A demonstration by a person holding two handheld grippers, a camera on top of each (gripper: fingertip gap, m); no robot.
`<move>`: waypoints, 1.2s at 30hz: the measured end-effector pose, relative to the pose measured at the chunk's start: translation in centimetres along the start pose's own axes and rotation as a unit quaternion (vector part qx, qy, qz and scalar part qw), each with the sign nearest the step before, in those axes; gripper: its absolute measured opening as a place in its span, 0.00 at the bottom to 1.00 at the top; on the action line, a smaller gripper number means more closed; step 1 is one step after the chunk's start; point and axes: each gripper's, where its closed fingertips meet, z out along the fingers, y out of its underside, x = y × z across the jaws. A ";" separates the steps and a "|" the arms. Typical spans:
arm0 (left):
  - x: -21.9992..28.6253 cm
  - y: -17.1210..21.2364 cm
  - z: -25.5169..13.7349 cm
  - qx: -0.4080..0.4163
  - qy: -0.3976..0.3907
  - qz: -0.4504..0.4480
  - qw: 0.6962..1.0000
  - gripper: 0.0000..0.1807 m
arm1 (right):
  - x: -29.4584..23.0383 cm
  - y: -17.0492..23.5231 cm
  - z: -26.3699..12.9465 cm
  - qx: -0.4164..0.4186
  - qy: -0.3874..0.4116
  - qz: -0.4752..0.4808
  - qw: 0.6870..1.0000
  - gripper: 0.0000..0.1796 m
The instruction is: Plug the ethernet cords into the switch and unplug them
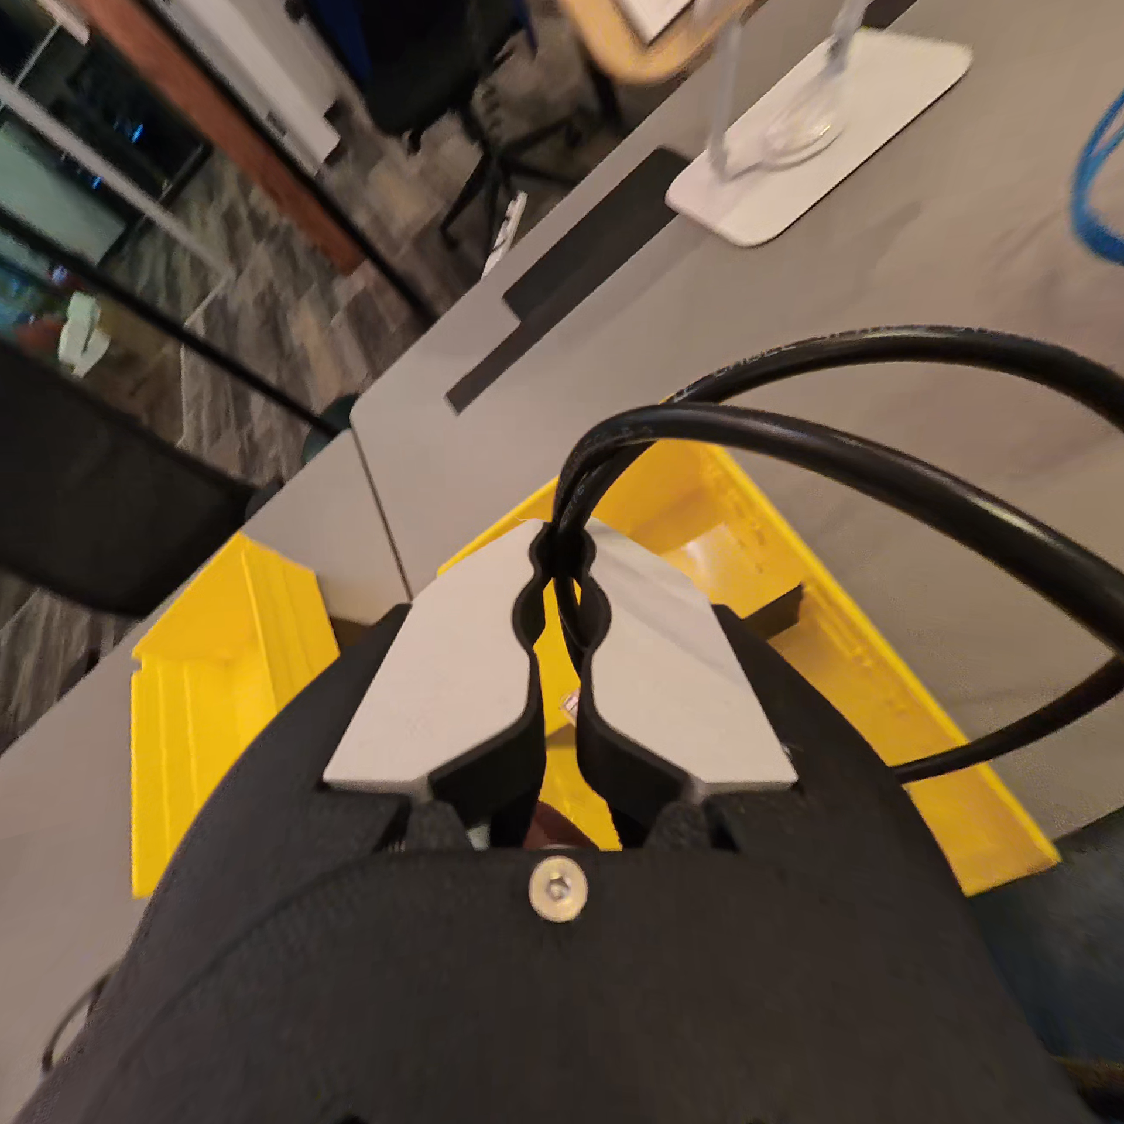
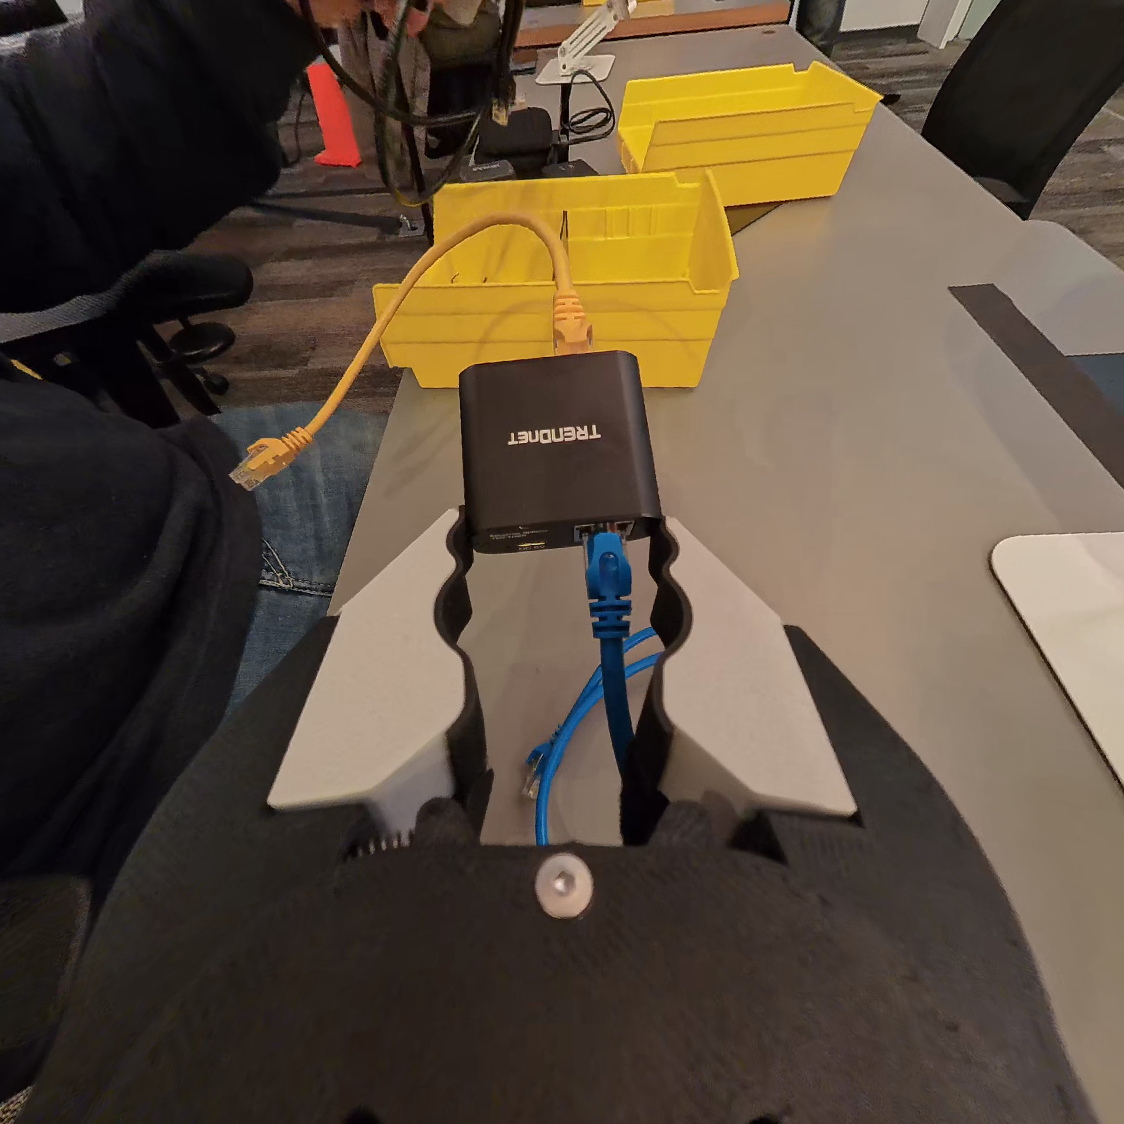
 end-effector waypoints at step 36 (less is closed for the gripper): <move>22.0 -3.2 10.1 -0.028 0.113 0.232 0.966 0.17 | 5.9 5.2 -2.3 -0.100 0.142 0.079 0.982 0.32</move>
